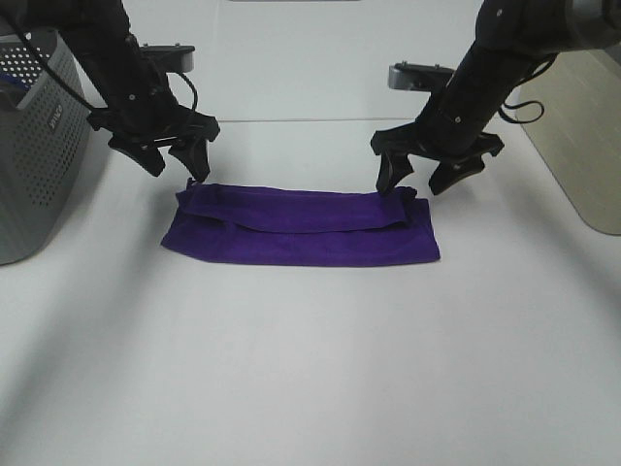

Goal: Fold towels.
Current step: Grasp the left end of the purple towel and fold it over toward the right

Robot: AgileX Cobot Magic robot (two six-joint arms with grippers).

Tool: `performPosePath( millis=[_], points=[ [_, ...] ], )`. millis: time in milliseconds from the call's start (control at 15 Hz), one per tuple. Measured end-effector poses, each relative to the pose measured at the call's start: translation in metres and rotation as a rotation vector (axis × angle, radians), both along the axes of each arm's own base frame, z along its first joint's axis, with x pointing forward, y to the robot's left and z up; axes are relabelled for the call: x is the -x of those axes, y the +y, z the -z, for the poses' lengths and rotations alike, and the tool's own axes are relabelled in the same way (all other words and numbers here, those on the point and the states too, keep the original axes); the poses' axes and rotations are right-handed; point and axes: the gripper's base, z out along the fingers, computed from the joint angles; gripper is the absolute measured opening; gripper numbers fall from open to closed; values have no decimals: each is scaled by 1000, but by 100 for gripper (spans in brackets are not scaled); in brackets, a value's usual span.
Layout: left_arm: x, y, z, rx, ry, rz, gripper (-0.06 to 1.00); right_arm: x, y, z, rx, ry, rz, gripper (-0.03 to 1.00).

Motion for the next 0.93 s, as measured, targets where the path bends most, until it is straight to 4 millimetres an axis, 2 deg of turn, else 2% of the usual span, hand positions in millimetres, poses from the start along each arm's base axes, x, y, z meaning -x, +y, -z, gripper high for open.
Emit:
performPosePath(
  millis=[133,333,467,600,733,933],
  points=[
    [0,-1,-1,13,2,-5,65,3,0,-21,-14,-34,-1,77],
    [0,-2,-2,42,12,-7,65,11,-1,-41,-18,-15,-21,77],
    [1,10,0,35,57,-18,65,21,-2,-58,-17,17,-44,77],
    [-1,27,9,49,107,-46,65,31,-4,-73,-16,53,-66,77],
    [-3,39,24,130,156,-42,65,37,-4,-80,-14,80,-79,77],
    [-7,51,34,256,184,-37,65,40,-5,-79,-12,113,-79,77]
  ],
)
